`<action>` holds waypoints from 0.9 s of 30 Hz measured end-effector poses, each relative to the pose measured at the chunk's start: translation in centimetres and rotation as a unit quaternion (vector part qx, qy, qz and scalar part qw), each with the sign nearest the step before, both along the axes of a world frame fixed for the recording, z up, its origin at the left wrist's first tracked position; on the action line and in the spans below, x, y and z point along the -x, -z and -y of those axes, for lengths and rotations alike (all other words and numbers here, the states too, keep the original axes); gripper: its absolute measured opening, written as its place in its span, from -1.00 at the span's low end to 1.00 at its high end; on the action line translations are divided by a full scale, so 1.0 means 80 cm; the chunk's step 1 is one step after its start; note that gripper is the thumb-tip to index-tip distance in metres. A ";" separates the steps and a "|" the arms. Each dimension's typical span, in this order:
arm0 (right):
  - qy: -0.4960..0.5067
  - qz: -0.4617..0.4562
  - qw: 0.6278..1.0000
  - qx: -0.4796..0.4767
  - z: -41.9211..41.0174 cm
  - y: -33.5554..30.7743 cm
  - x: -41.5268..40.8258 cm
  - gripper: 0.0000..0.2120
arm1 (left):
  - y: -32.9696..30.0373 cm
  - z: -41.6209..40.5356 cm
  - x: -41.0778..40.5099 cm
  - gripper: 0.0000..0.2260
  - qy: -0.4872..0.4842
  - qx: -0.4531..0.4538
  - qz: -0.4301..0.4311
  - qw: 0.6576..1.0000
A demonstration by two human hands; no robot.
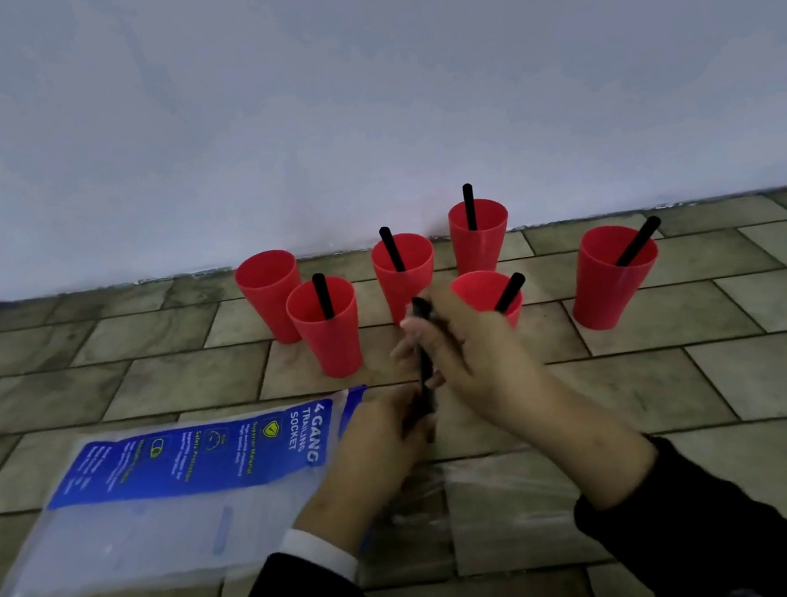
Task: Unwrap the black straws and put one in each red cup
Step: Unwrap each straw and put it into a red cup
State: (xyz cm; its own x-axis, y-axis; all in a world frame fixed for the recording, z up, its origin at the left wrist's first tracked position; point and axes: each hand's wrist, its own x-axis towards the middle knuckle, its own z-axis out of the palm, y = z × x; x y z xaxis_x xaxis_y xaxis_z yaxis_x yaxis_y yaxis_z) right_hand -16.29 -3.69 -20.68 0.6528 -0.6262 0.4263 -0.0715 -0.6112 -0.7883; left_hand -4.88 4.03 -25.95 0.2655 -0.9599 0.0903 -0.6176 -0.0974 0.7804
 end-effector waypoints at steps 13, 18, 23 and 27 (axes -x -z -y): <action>0.024 0.023 0.997 -0.073 0.007 0.007 0.009 -0.76 | 0.025 0.003 0.011 -0.81 -0.047 -0.040 0.070 0.996; 0.014 0.144 0.981 -0.131 -0.002 -0.023 0.035 -0.88 | 0.007 -0.015 0.002 -0.78 -0.021 0.006 -0.019 1.000; 0.006 0.237 0.945 -0.223 -0.015 -0.027 0.064 -0.91 | -0.015 -0.044 -0.022 -0.84 -0.024 0.046 -0.203 0.978; 0.052 0.292 0.902 -0.313 -0.028 0.004 0.078 -0.88 | -0.011 -0.068 -0.034 -0.82 -0.048 0.061 -0.372 0.925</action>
State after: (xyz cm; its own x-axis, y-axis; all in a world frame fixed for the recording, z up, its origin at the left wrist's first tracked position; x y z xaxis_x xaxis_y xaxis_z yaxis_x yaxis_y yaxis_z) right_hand -22.50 -1.47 -21.02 0.3543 -0.9089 0.2198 0.4369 -0.0469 -0.8983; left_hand -2.18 9.47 -25.06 0.3819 -0.9231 -0.0454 0.1025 -0.0065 0.9947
